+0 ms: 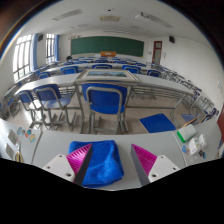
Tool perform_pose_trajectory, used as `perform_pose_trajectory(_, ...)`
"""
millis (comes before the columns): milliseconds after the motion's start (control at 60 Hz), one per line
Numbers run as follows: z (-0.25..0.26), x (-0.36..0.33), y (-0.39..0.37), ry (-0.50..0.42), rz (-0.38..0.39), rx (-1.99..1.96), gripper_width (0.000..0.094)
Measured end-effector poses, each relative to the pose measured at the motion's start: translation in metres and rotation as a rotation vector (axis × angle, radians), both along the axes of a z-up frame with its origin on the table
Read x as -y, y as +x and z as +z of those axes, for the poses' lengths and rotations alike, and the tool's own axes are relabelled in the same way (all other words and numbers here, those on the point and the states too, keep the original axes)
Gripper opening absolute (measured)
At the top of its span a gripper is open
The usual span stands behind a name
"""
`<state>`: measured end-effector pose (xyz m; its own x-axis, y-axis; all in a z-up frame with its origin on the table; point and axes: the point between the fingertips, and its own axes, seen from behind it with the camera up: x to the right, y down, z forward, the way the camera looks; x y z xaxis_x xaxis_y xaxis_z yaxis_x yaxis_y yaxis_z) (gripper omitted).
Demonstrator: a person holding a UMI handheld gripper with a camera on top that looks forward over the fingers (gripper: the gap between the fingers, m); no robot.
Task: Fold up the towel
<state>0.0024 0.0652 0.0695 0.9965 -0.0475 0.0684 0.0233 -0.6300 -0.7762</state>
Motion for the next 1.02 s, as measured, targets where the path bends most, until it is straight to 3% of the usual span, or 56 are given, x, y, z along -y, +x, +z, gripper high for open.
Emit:
perform_pose_trajectory(133,0.029,0.024,0.026,0.038,-0.013,0.086,0.0856)
perform_pose_trajectory(250,0.058,0.066,0.009,0.066,-0.006,0.087,0.0856)
perform_pose_trajectory(733,0.143,0.316,-0.087,0.077,0.002,0.041,0.0853)
perform_pose_trajectory(1017,0.167,0.370,-0.099,0.102,0.020,0.031,0.0850)
